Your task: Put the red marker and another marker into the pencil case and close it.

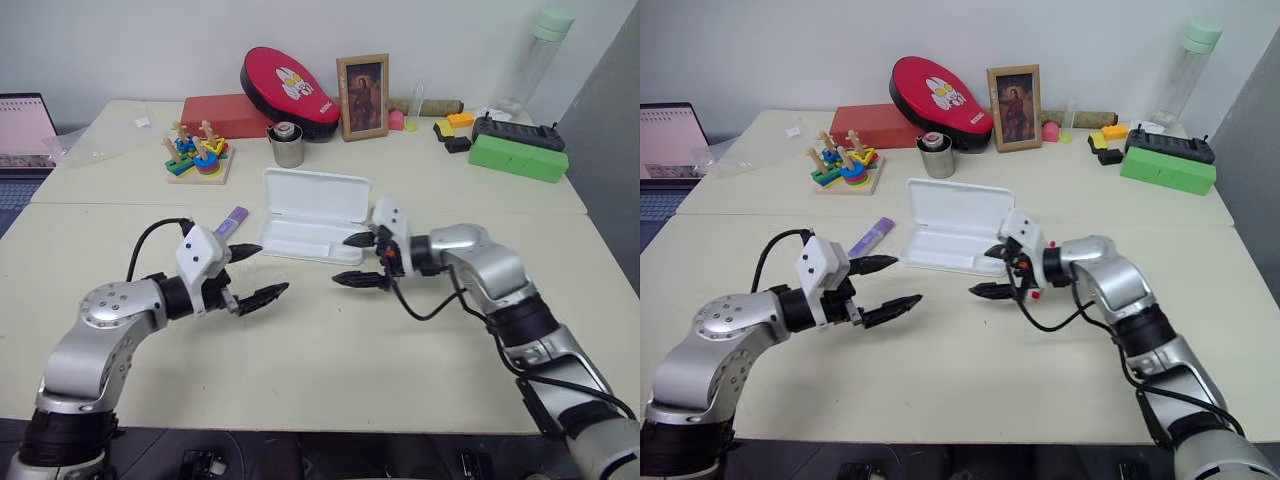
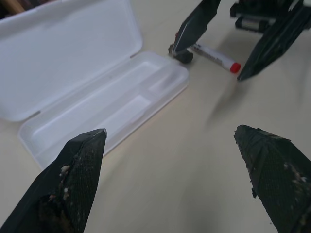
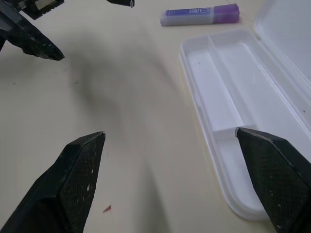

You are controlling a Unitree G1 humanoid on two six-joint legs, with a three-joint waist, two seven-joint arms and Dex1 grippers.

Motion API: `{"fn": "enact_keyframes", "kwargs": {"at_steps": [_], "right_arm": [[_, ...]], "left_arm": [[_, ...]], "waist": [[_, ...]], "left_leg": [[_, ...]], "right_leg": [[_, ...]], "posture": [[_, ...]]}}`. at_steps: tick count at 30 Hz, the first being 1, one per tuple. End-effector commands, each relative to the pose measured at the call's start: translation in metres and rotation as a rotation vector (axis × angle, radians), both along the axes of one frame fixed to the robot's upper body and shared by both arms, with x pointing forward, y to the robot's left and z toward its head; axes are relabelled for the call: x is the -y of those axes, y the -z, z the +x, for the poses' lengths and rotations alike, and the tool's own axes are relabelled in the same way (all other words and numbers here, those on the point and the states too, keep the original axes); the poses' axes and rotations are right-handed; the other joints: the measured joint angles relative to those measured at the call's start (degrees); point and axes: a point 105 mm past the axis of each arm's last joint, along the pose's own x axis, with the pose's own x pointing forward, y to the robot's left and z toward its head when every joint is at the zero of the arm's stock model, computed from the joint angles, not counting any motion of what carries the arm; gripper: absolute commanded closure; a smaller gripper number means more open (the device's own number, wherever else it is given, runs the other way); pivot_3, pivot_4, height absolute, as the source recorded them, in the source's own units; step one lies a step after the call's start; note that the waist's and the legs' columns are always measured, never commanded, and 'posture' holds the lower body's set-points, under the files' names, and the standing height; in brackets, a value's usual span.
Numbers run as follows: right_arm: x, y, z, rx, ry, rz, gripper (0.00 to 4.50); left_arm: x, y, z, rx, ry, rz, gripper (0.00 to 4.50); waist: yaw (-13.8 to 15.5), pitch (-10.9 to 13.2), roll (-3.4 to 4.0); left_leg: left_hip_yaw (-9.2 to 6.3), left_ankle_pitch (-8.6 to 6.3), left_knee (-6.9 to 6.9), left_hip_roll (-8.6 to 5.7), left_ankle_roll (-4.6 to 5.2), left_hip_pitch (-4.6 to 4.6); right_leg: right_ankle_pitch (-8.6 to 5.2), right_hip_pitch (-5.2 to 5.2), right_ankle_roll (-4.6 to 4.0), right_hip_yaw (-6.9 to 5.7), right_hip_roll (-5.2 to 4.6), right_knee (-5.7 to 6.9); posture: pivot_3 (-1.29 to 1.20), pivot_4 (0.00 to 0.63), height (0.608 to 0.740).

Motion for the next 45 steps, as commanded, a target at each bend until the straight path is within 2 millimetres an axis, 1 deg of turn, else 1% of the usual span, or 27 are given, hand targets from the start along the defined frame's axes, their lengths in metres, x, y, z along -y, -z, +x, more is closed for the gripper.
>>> {"fn": "enact_keyframes", "kwargs": {"at_steps": [1,4,7,11,17,18,19,20,21,22,24,26,29,33,37,40,45], "right_arm": [[-0.007,0.008,0.014,0.034,0.012,-0.07,0.01],[-0.005,0.021,0.02,0.011,0.032,-0.143,0.01],[-0.003,0.028,0.027,0.007,0.059,-0.189,0.52],[-0.008,0.027,0.03,0.031,0.059,-0.186,1.54],[-0.013,0.024,0.029,0.048,0.041,-0.174,2.79],[-0.013,0.024,0.029,0.052,0.04,-0.173,3.07],[-0.014,0.023,0.029,0.054,0.041,-0.172,3.25],[-0.014,0.023,0.029,0.057,0.039,-0.17,3.59],[-0.014,0.023,0.028,0.059,0.038,-0.168,3.76],[-0.014,0.023,0.028,0.061,0.036,-0.167,4.1],[-0.015,0.022,0.026,0.065,0.03,-0.163,4.48],[-0.017,0.02,0.022,0.075,0.014,-0.144,4.48],[-0.023,0.012,-0.005,0.119,-0.121,-0.073,4.48],[-0.02,0.02,-0.031,0.122,-0.193,-0.091,4.48],[-0.021,0.027,-0.048,0.112,-0.229,-0.11,4.48],[-0.025,0.032,-0.054,0.089,-0.222,-0.111,4.48],[-0.031,0.039,-0.053,0.09,-0.198,-0.119,4.48]], "left_arm": [[0.009,-0.012,0.0,0.038,0.02,-0.032,0.0],[0.011,-0.012,0.0,0.038,0.018,-0.042,0.0],[0.009,-0.014,0.001,0.049,-0.001,-0.059,0.0],[0.004,-0.017,0.003,0.065,-0.033,-0.068,0.0],[-0.003,-0.017,0.001,0.061,-0.054,-0.063,0.0],[-0.004,-0.018,0.002,0.063,-0.059,-0.062,0.0],[-0.005,-0.018,0.003,0.064,-0.063,-0.061,0.0],[-0.006,-0.018,0.003,0.067,-0.069,-0.059,0.0],[-0.006,-0.019,0.003,0.069,-0.071,-0.058,0.0],[-0.006,-0.019,0.003,0.068,-0.07,-0.058,0.0],[-0.005,-0.019,0.001,0.063,-0.065,-0.059,0.0],[-0.003,-0.014,-0.003,0.043,-0.052,-0.046,0.0],[-0.008,-0.011,-0.012,0.021,-0.048,-0.035,0.0],[-0.014,-0.007,-0.019,-0.003,-0.055,-0.019,0.0],[-0.013,-0.007,-0.024,-0.011,-0.043,-0.018,0.0],[-0.01,-0.007,-0.025,-0.016,-0.035,-0.019,0.0],[-0.004,-0.006,-0.025,-0.022,-0.015,-0.019,0.0]], "waist": [[-0.05,0.0,0.0],[0.01,0.0,0.0],[-0.03,0.0,0.0],[0.04,-0.01,0.0],[-0.05,-0.01,0.0],[-0.05,-0.01,0.0],[-0.04,-0.01,0.0],[-0.04,-0.01,0.0],[-0.04,-0.01,0.0],[-0.04,-0.01,0.0],[-0.05,-0.01,0.0],[-0.05,-0.01,0.0],[-0.05,-0.01,0.0],[-0.03,0.0,0.0],[-0.01,-0.01,0.0],[-0.01,-0.02,-0.02],[-0.01,-0.02,-0.02]], "left_leg": [[-0.01,0.0,0.0,0.0,0.0,0.01],[0.0,0.0,0.0,0.0,0.0,0.02],[0.0,0.0,0.0,0.0,0.0,0.03],[-0.01,0.0,0.01,0.0,0.0,0.06],[0.0,0.0,0.01,0.0,0.0,0.08],[-0.01,0.0,0.01,0.0,0.0,0.08],[0.0,0.0,0.01,0.0,0.0,0.08],[-0.01,0.0,0.01,0.0,0.0,0.07],[-0.01,0.0,0.01,0.0,0.0,0.07],[-0.01,0.0,0.0,0.0,0.0,0.07],[0.0,0.0,0.0,0.0,0.0,0.07],[0.0,0.0,0.0,0.0,0.0,0.08],[0.0,0.0,-0.02,0.0,0.0,0.07],[0.0,0.0,-0.05,0.01,0.01,0.07],[0.0,0.0,0.04,0.01,0.01,0.08],[0.0,0.0,0.07,0.01,0.0,0.1],[0.0,0.0,0.08,0.01,0.0,0.12]], "right_leg": [[0.0,0.01,0.0,0.01,0.0,0.01],[0.0,0.01,0.0,0.01,0.0,0.02],[0.0,0.01,-0.01,0.01,0.0,0.02],[0.0,0.04,-0.01,0.01,0.0,0.05],[0.01,0.04,-0.01,0.02,0.0,0.07],[0.01,0.04,-0.01,0.01,0.0,0.07],[0.01,0.04,-0.01,0.02,0.0,0.06],[0.01,0.04,-0.01,0.01,0.0,0.06],[0.01,0.04,-0.01,0.01,0.0,0.06],[0.01,0.04,-0.01,0.01,0.0,0.06],[0.01,0.04,-0.01,0.01,0.0,0.06],[0.01,0.05,-0.01,0.01,0.0,0.07],[0.0,0.04,-0.01,0.02,0.0,0.05],[-0.02,0.03,0.0,0.02,0.0,0.04],[-0.02,0.05,0.02,0.04,0.01,0.06],[-0.07,0.08,0.12,0.06,0.01,0.06],[-0.06,0.09,0.1,0.07,0.02,0.06]], "posture": [[0.0,0.15,0.74],[0.0,0.15,0.74],[0.0,0.15,0.74],[0.0,0.15,0.74],[0.0,0.15,0.74],[0.0,0.15,0.74],[0.0,0.15,0.74],[0.0,0.15,0.74],[0.0,0.15,0.74],[0.0,0.15,0.74],[0.0,0.15,0.74],[0.0,0.15,0.74],[0.0,0.15,0.74],[0.0,0.15,0.74],[0.0,0.15,0.74],[0.0,0.15,0.74],[0.0,0.15,0.74]]}}
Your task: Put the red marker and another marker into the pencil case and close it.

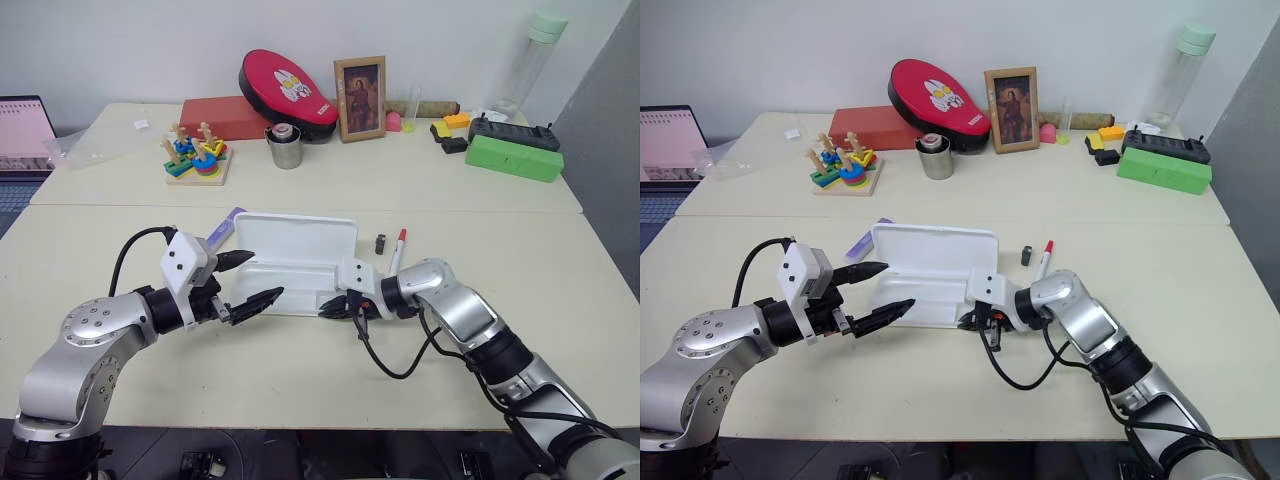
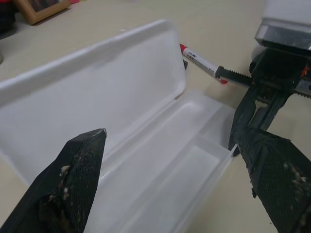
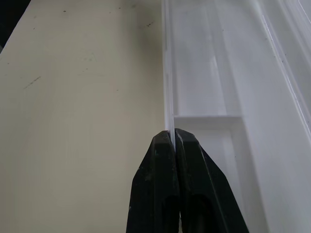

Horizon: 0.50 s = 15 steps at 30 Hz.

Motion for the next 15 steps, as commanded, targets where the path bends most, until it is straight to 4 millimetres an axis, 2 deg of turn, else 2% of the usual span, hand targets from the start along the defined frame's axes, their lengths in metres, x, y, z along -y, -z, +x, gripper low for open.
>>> {"fn": "enact_keyframes", "kwargs": {"at_steps": [1,2,6,10,13,15], "right_arm": [[-0.005,-0.006,-0.002,0.04,-0.01,0.016,4.48],[-0.005,-0.006,-0.001,0.042,-0.008,0.014,4.08],[-0.001,-0.016,-0.001,0.052,0.004,0.044,3.15],[0.008,-0.041,-0.004,0.077,0.022,0.14,2.07],[0.031,-0.068,-0.007,0.016,0.115,0.254,1.3],[0.051,-0.073,0.0,-0.002,0.242,0.257,0.81]], "left_arm": [[0.009,-0.009,-0.003,0.032,0.042,0.009,0.0],[0.01,-0.009,-0.003,0.032,0.044,0.009,0.0],[0.015,-0.011,-0.001,0.039,0.072,0.011,0.0],[0.023,-0.013,0.001,0.044,0.099,0.009,0.0],[0.032,-0.013,0.001,0.046,0.132,0.003,0.0],[0.038,-0.012,0.001,0.046,0.155,0.0,0.0]], "waist": [[0.0,0.0,0.0],[0.03,0.0,0.0],[0.05,0.0,-0.01],[0.06,0.0,-0.01],[0.22,0.0,-0.01],[0.46,0.0,-0.02]], "left_leg": [[0.0,0.0,0.0,0.0,0.0,0.0],[0.0,0.0,0.0,0.0,0.0,0.0],[0.0,0.0,0.0,0.0,0.0,0.0],[0.0,0.0,0.0,0.0,0.0,0.0],[0.0,0.0,-0.01,-0.01,0.0,-0.01],[0.0,0.0,-0.01,-0.01,0.0,-0.01]], "right_leg": [[0.0,0.0,0.0,0.0,0.0,0.0],[0.0,0.0,0.0,0.0,0.0,-0.01],[0.01,0.02,-0.02,0.0,0.0,-0.01],[0.01,0.02,-0.01,0.0,0.0,-0.02],[0.03,0.03,-0.05,0.01,0.0,-0.02],[0.04,0.04,-0.06,0.0,0.0,-0.02]], "posture": [[0.0,0.15,0.74],[0.0,0.15,0.74],[0.0,0.15,0.74],[0.0,0.15,0.74],[0.0,0.15,0.74],[0.0,0.15,0.74]]}}
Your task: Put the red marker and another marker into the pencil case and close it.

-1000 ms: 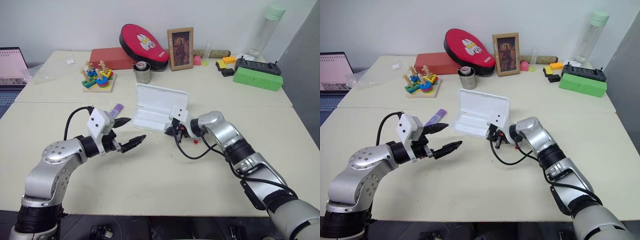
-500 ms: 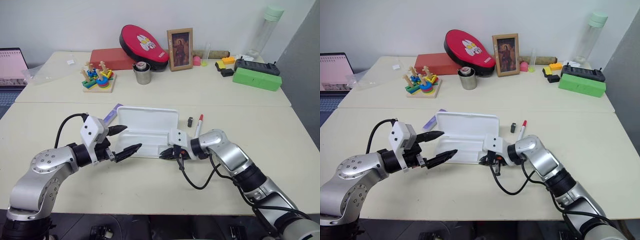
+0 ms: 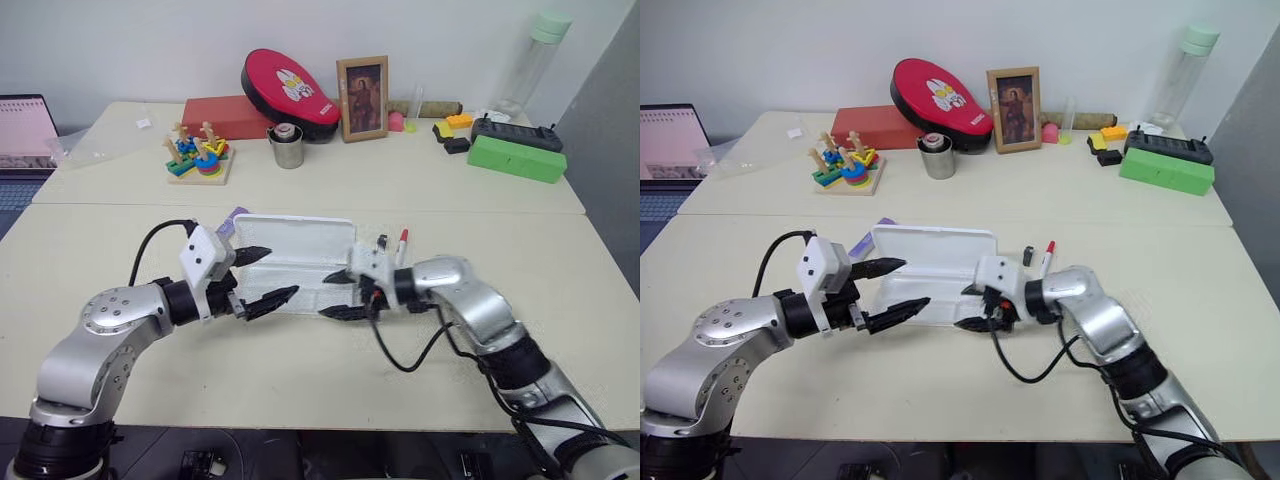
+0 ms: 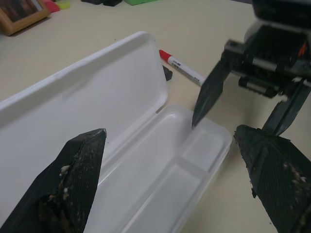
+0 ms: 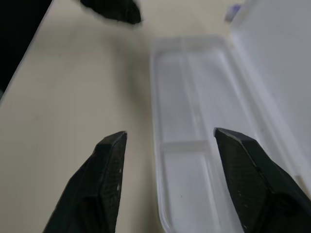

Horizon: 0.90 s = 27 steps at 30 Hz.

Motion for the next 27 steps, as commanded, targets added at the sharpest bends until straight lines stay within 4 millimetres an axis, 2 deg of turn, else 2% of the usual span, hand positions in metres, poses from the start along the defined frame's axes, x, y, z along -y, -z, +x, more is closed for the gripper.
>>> {"fn": "enact_keyframes", "kwargs": {"at_steps": [1,3,7,12,18,21,24,27], "right_arm": [[0.036,-0.021,0.012,-0.013,0.23,0.036,0.53],[0.056,-0.014,0.022,-0.027,0.403,-0.008,0.09],[0.078,-0.011,0.04,-0.061,0.741,0.011,0.03],[0.074,0.004,0.044,-0.134,0.974,-0.006,0.03],[0.069,0.033,0.043,-0.196,1.055,-0.083,0.03],[0.076,0.048,0.044,-0.202,1.109,-0.138,0.5],[0.082,0.051,0.047,-0.187,1.138,-0.159,1.24],[0.083,0.05,0.049,-0.186,1.145,-0.151,1.8]], "left_arm": [[0.017,-0.009,-0.004,0.041,0.073,-0.01,0.0],[0.025,-0.01,-0.002,0.046,0.1,-0.021,0.0],[0.037,-0.013,0.003,0.059,0.143,-0.04,0.0],[0.047,-0.015,0.009,0.06,0.192,-0.051,0.0],[0.055,-0.02,0.013,0.077,0.233,-0.059,0.0],[0.059,-0.024,0.013,0.09,0.243,-0.069,0.0],[0.06,-0.025,0.014,0.1,0.238,-0.071,0.0],[0.06,-0.025,0.015,0.108,0.227,-0.071,0.0]], "waist": [[0.06,-0.01,-0.01],[0.07,-0.02,-0.03],[-0.24,-0.03,-0.04],[-0.5,-0.03,-0.03],[-0.17,-0.03,-0.04],[-0.22,-0.04,-0.06],[-0.39,-0.07,-0.07],[-0.33,-0.07,-0.08]], "left_leg": [[0.0,0.0,0.0,0.0,0.0,0.0],[0.0,0.0,0.02,0.0,0.0,0.06],[0.0,0.0,0.02,0.0,0.01,0.07],[0.1,0.0,-0.01,0.01,0.01,0.07],[0.15,0.0,-0.01,0.0,0.01,0.05],[0.15,0.0,-0.01,0.0,0.01,0.05],[0.17,0.0,-0.01,0.01,0.01,0.09],[0.18,0.0,0.0,0.0,0.02,0.14]], "right_leg": [[0.0,0.01,0.0,0.0,0.0,0.0],[0.0,0.05,0.0,-0.01,0.0,0.01],[-0.01,0.05,0.02,0.02,0.01,0.01],[0.01,-0.02,0.0,0.14,0.02,0.04],[0.01,-0.06,0.01,0.18,0.03,0.05],[0.01,-0.04,0.01,0.18,0.02,0.01],[0.01,-0.03,0.01,0.22,0.03,0.04],[0.02,0.02,0.03,0.23,0.03,0.05]], "posture": [[0.0,0.15,0.74],[0.0,0.15,0.74],[0.0,0.15,0.74],[0.0,0.15,0.74],[0.0,0.15,0.74],[0.0,0.15,0.74],[0.0,0.15,0.74],[0.0,0.15,0.74]]}}
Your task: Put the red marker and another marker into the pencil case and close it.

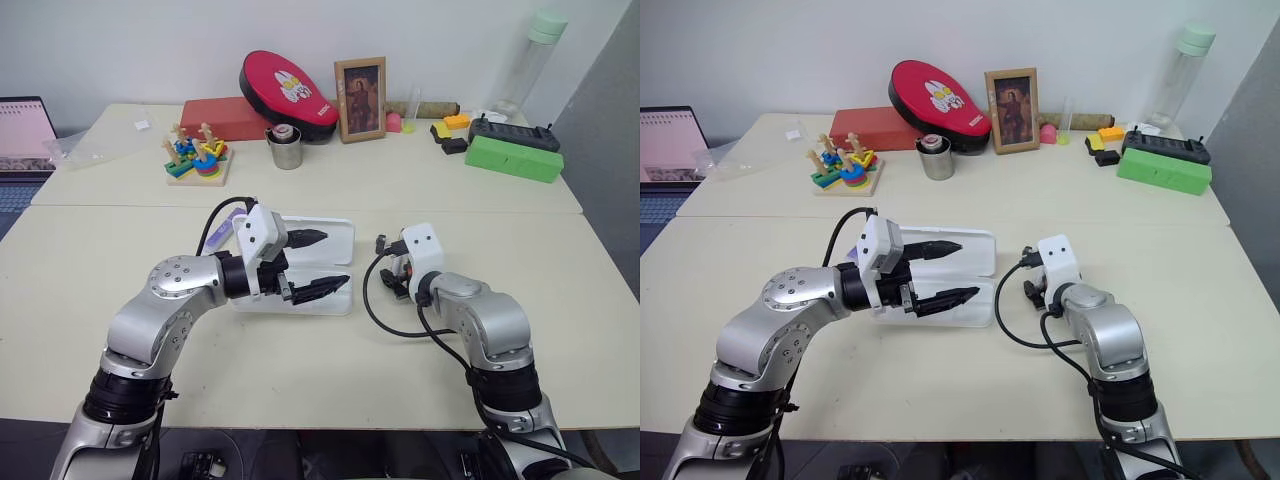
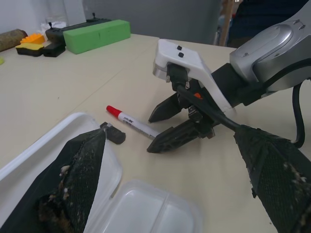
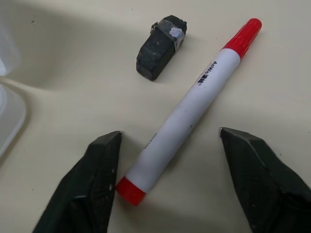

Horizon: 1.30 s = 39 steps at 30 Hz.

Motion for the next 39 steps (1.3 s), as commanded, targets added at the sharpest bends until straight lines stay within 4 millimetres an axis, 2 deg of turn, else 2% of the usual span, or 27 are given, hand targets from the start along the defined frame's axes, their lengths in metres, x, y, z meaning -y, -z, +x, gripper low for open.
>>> {"fn": "enact_keyframes", "kwargs": {"at_steps": [1,6,10,13,16,19,20,23,26,29,33,35,39], "right_arm": [[0.013,0.007,0.003,-0.016,0.061,-0.037,2.08],[0.019,0.007,0.007,-0.002,0.098,-0.052,3.25],[0.031,0.003,0.011,0.038,0.212,-0.03,4.17],[0.047,-0.011,0.021,0.111,0.361,0.034,4.18],[0.047,-0.035,0.03,0.212,0.416,0.157,4.18],[0.028,-0.066,0.038,0.351,0.292,0.221,4.18],[0.016,-0.084,0.038,0.449,0.193,0.218,4.18],[-0.022,-0.126,0.025,0.65,-0.118,0.259,4.18],[-0.055,-0.154,-0.001,0.735,-0.439,0.339,4.18],[-0.077,-0.153,-0.02,0.671,-0.666,0.376,4.18],[-0.11,-0.137,-0.057,0.566,-1.043,0.27,4.18],[-0.121,-0.121,-0.067,0.497,-1.173,0.162,4.18],[-0.128,-0.075,-0.051,0.399,-1.223,-0.077,4.18]], "left_arm": [[0.002,-0.008,0.0,0.053,-0.007,-0.002,0.0],[0.001,-0.008,0.002,0.063,-0.027,-0.011,0.0],[0.001,-0.007,0.004,0.072,-0.041,-0.01,0.0],[0.0,-0.007,0.007,0.083,-0.058,-0.013,0.0],[-0.004,-0.009,0.011,0.096,-0.094,-0.026,0.0],[-0.016,-0.014,0.014,0.103,-0.157,-0.055,0.0],[-0.022,-0.015,0.015,0.103,-0.186,-0.064,0.0],[-0.044,-0.017,0.009,0.09,-0.269,-0.09,0.0],[-0.066,-0.01,-0.004,0.051,-0.34,-0.086,0.0],[-0.082,0.003,-0.015,0.011,-0.393,-0.062,0.0],[-0.109,0.024,-0.035,-0.018,-0.505,-0.016,0.0],[-0.118,0.029,-0.043,-0.023,-0.549,-0.015,0.0],[-0.124,0.026,-0.053,-0.015,-0.573,-0.015,0.0]], "waist": [[0.09,0.0,-0.01],[0.2,-0.01,-0.02],[0.24,-0.01,-0.02],[0.32,-0.01,-0.02],[0.33,-0.01,-0.02],[-0.1,0.0,0.0],[-0.34,0.0,0.0],[-1.43,0.01,0.01],[-1.99,0.02,0.01],[-1.73,0.02,-0.01],[-1.34,0.03,-0.03],[-1.27,0.03,-0.04],[-1.1,-0.06,-0.19]], "left_leg": [[0.0,0.0,0.01,0.0,0.0,0.05],[0.02,0.0,0.01,0.0,0.0,0.2],[0.06,0.0,0.0,0.0,0.0,0.23],[0.08,0.0,0.0,-0.01,0.0,0.24],[0.14,0.0,-0.01,0.0,0.0,0.23],[0.26,0.0,-0.07,0.01,0.01,0.23],[0.28,-0.01,-0.09,0.02,0.01,0.23],[0.45,-0.01,-0.13,0.04,0.02,0.27],[0.48,-0.02,-0.17,0.07,0.04,0.27],[0.5,-0.03,-0.17,0.08,0.05,0.28],[0.53,-0.03,-0.12,0.07,0.05,0.3],[0.53,-0.03,-0.11,0.08,0.05,0.31],[0.53,-0.03,-0.1,0.08,0.04,0.34]], "right_leg": [[0.0,0.06,0.01,0.0,0.0,-0.01],[-0.04,0.19,0.12,0.04,0.0,-0.04],[-0.03,0.2,0.12,0.08,0.0,-0.04],[-0.03,0.2,0.12,0.1,0.0,-0.03],[0.01,0.17,0.08,0.13,-0.01,-0.04],[0.03,0.08,0.04,0.23,0.0,-0.03],[0.03,0.07,0.05,0.25,0.0,-0.03],[0.02,0.0,0.05,0.39,0.0,-0.04],[0.0,-0.03,0.07,0.42,0.0,-0.03],[-0.02,-0.01,0.08,0.42,0.0,-0.04],[-0.02,0.03,0.08,0.46,-0.01,-0.08],[-0.05,0.03,0.1,0.45,-0.01,-0.09],[-0.16,0.01,0.27,0.45,-0.01,-0.08]], "posture": [[0.0,0.15,0.74],[0.0,0.15,0.74],[0.0,0.15,0.74],[0.0,0.15,0.74],[0.0,0.15,0.74],[0.0,0.15,0.74],[0.0,0.15,0.74],[0.0,0.15,0.74],[0.0,0.15,0.74],[0.0,0.15,0.74],[0.0,0.15,0.74],[0.0,0.15,0.74],[0.0,0.15,0.74]]}}
